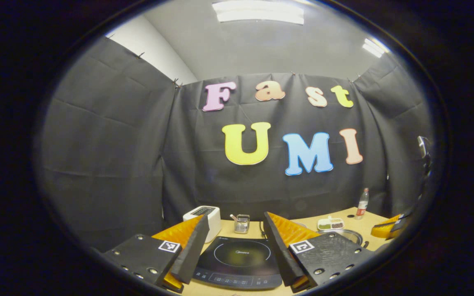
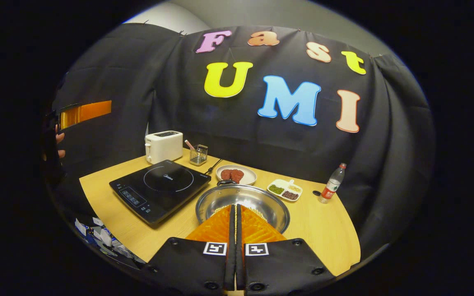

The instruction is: First push the handle of the pot to place it horizontally, then grasp the pot with both hands and set it on the induction cooktop.

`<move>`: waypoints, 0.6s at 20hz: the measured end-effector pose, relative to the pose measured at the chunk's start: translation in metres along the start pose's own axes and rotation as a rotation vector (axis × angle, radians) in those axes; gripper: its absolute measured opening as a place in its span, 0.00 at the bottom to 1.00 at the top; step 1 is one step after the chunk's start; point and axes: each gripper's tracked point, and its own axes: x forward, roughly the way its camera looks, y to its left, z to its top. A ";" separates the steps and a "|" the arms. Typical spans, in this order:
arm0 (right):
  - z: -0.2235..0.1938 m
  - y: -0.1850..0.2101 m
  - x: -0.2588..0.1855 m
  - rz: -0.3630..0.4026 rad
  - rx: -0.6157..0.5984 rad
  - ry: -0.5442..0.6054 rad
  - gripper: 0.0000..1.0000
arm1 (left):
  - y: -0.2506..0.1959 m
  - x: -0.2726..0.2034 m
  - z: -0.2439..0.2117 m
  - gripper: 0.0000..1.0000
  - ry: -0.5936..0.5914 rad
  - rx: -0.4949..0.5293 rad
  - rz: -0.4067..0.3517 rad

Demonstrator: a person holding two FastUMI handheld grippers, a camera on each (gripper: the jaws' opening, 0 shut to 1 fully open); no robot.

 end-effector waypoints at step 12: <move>-0.078 0.012 0.030 0.263 -0.062 0.234 0.02 | -0.035 0.027 -0.013 0.77 0.038 0.025 0.066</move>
